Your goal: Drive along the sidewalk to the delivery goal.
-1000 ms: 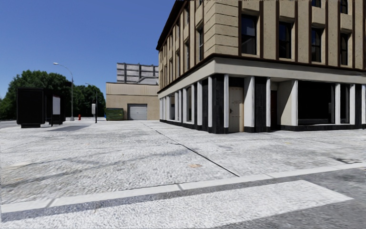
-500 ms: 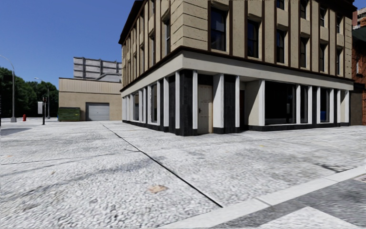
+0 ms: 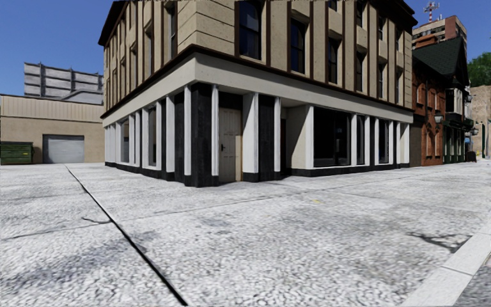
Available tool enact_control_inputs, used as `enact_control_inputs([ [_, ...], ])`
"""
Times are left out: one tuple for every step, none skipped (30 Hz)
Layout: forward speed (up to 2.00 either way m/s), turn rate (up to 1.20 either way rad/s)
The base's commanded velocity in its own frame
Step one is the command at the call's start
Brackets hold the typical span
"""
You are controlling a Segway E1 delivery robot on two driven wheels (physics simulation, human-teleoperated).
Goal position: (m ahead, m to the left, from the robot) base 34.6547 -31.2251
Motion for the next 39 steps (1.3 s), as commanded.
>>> enact_control_inputs([
  [1.7, -0.48],
  [1.7, -0.48],
  [1.7, -0.48],
  [1.7, -0.48],
  [1.7, -0.48],
  [1.7, -0.48],
  [1.7, -0.48],
  [1.7, -0.48],
  [1.7, -0.48],
  [1.7, -0.48],
  [1.7, -0.48],
  [1.7, -0.48],
  [1.7, -0.48],
  [1.7, -0.48],
  [1.7, -0.48],
  [1.7, -0.48],
  [1.7, -0.48],
  [1.7, -0.48],
  [1.7, -0.48],
  [1.7, -0.48],
  [1.7, -0.48],
  [1.7, -0.48],
  [1.7, -0.48],
  [1.7, -0.48],
  [1.7, -0.48],
  [1.7, -0.48],
  [1.7, -0.48],
  [1.7, -0.48],
  [1.7, -0.48],
  [1.7, -0.48],
  [1.7, -0.48],
  [1.7, -0.48],
  [1.7, -0.48],
  [1.7, -0.48],
  [1.7, -0.48],
  [1.7, -0.48],
  [1.7, -0.48],
  [1.7, -0.48],
  [1.7, -0.48],
])
